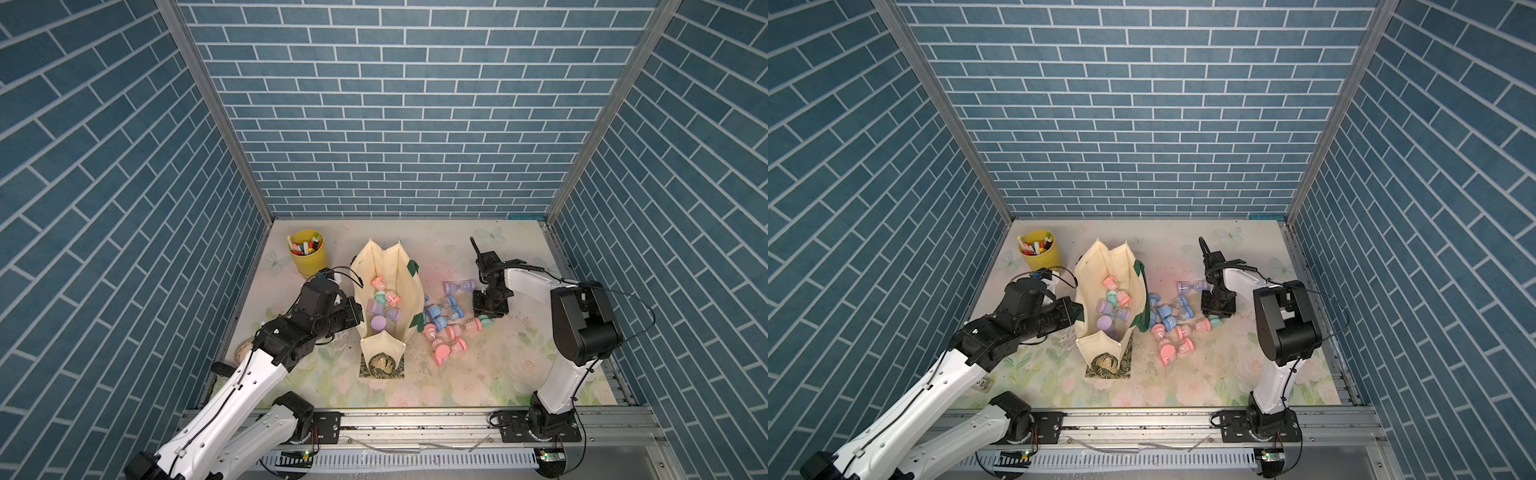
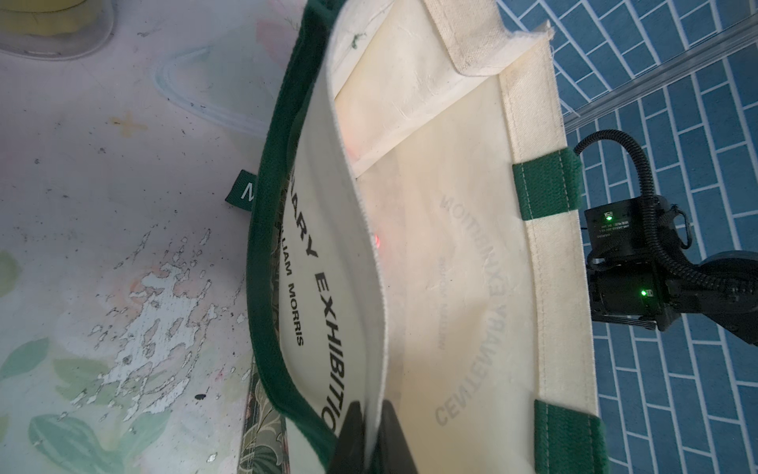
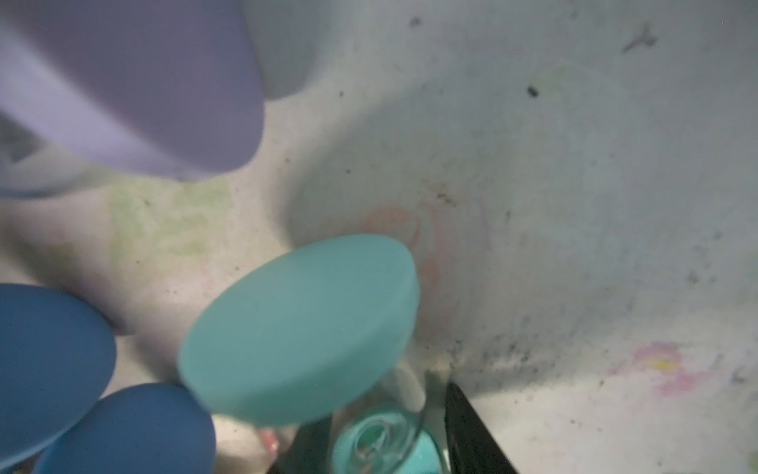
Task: Put the hourglass into the canvas bag
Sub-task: Pick up the hourglass from the center of the board, then place the hourglass in the canvas bag.
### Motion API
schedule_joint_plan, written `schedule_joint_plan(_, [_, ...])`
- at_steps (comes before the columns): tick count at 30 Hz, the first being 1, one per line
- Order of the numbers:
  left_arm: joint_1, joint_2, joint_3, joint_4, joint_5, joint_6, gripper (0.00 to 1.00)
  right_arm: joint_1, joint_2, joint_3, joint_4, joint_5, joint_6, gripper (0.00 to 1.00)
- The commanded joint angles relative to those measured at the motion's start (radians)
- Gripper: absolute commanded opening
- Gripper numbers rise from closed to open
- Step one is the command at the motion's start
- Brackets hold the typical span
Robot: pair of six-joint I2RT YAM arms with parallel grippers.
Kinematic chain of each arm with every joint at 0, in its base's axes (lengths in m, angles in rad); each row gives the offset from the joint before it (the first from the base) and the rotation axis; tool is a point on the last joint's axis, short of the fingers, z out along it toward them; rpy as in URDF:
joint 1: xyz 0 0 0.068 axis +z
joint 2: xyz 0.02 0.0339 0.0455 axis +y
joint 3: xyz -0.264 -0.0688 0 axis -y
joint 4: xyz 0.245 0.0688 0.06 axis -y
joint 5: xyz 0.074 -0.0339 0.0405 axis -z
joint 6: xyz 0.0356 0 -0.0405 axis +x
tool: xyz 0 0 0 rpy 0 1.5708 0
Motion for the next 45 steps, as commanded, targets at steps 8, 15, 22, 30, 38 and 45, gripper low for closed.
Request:
schedule_joint_plan(8, [0.003, 0.0, -0.028, -0.004, 0.002, 0.009, 0.0, 0.002, -0.077, -0.06, -0.018, 0.0, 0.049, 0.18])
schedule_joint_plan(15, [0.003, 0.005, -0.022, -0.002, 0.002, 0.007, 0.01, 0.013, -0.277, -0.035, -0.081, -0.005, 0.079, 0.03])
schedule_joint_plan(22, [0.003, 0.0, -0.013, -0.016, -0.01, 0.007, 0.11, 0.062, -0.46, 0.063, -0.121, -0.046, 0.157, 0.0])
schedule_joint_plan(30, [0.003, 0.004, 0.003, -0.031, -0.018, 0.009, 0.25, 0.284, -0.539, 0.215, -0.047, -0.018, 0.264, 0.0])
schedule_joint_plan(38, [0.002, -0.007, 0.006, -0.046, -0.026, 0.009, 0.27, 0.493, -0.483, 0.356, -0.004, 0.073, 0.288, 0.0])
schedule_joint_plan(45, [0.003, -0.013, 0.012, -0.048, -0.023, 0.009, 0.27, 0.603, -0.38, 0.468, -0.002, 0.107, 0.284, 0.0])
